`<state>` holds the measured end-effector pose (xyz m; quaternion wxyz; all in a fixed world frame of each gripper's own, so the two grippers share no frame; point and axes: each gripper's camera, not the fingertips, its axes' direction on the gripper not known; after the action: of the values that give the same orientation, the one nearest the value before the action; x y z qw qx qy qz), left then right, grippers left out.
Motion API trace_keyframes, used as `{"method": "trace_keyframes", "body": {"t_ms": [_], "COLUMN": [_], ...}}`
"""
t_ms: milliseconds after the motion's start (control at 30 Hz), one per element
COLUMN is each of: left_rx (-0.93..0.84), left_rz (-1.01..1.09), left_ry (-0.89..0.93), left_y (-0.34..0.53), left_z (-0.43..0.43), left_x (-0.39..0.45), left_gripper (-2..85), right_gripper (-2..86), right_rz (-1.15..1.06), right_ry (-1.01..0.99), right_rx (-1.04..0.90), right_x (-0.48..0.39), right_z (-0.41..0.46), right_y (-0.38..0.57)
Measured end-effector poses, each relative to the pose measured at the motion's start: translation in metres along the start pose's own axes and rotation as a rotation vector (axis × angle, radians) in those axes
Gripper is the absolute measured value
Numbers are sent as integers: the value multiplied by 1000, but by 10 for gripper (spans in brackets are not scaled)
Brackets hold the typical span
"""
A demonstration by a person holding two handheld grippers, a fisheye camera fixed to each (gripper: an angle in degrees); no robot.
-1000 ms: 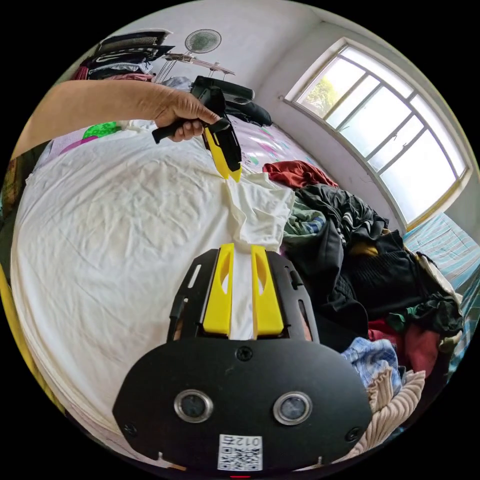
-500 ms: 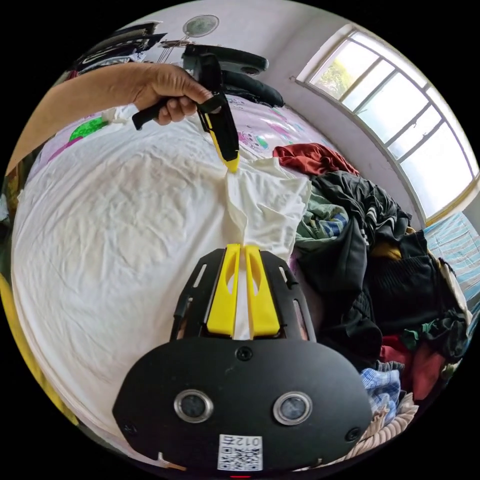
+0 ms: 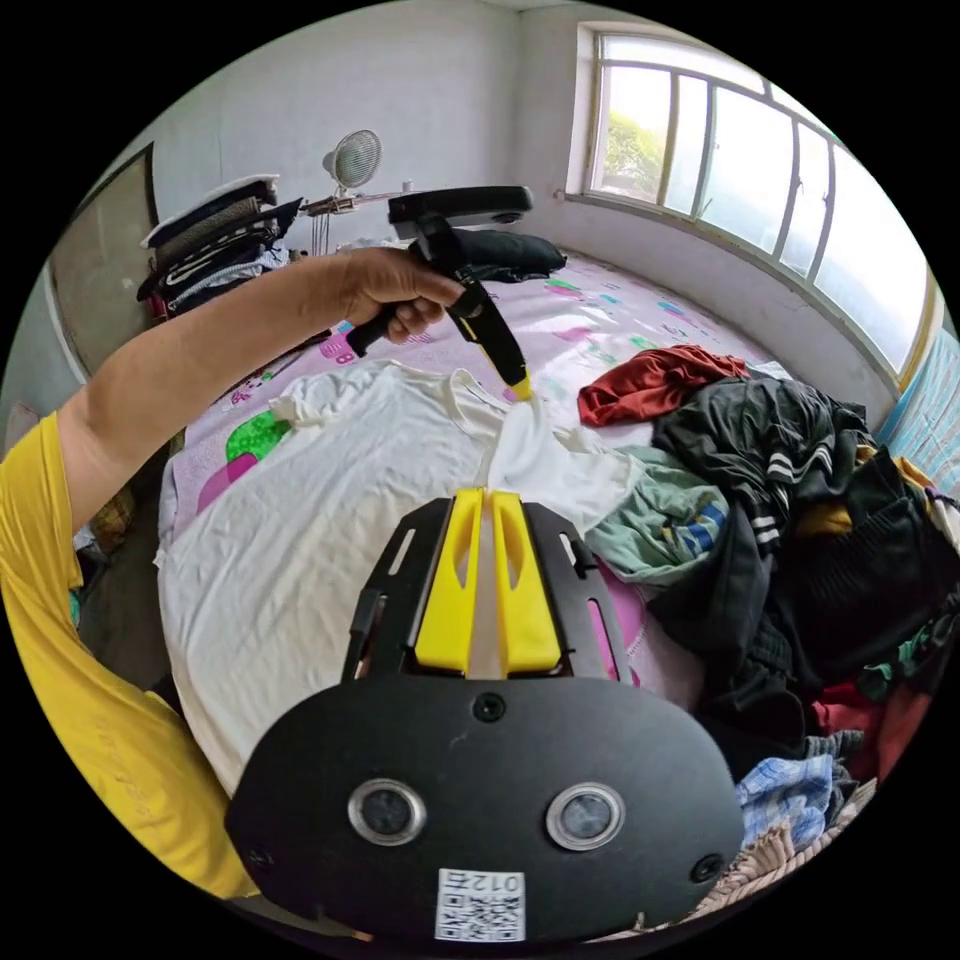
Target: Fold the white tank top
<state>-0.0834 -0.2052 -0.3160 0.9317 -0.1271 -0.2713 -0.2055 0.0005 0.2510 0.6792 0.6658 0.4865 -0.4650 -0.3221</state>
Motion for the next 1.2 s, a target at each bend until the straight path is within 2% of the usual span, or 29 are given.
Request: {"method": "trace_keyframes", "body": {"t_ms": [133,300,600,733,833,967,1067,1200], "left_rx": [29,-53,-8,54,158,296,347,274], "left_rz": [106,7,-120,-173,-242,-323,-240,-54], "left_ry": [-103,-174,-58,-34,-157,-237,-167,-68], "left_y": [5,19,65,89,114,148,165,176], "left_z": [-35,-26,-10,-32,-70,-113,-129,-113], "left_x": [3,-39,-111,-122,-122,-115,-80,2], "left_gripper": [4,2,2,4,4,4,3,4], "right_gripper": [18,18,43,73,72,61,42,37], "right_rz": [33,18,-45,-43,13,169,297,461], "right_ry": [63,30,65,-53,-108,-82,-58,-53], "right_rx": [51,-19,-102,-69,3,56,8,-35], "right_x": [-22,-38,-49,-37,-16,26,47,48], "right_z": [24,74,108,81,39,-30,-70,-109], "right_y": [-16,-22,-15,-2,22,83,141,217]}}
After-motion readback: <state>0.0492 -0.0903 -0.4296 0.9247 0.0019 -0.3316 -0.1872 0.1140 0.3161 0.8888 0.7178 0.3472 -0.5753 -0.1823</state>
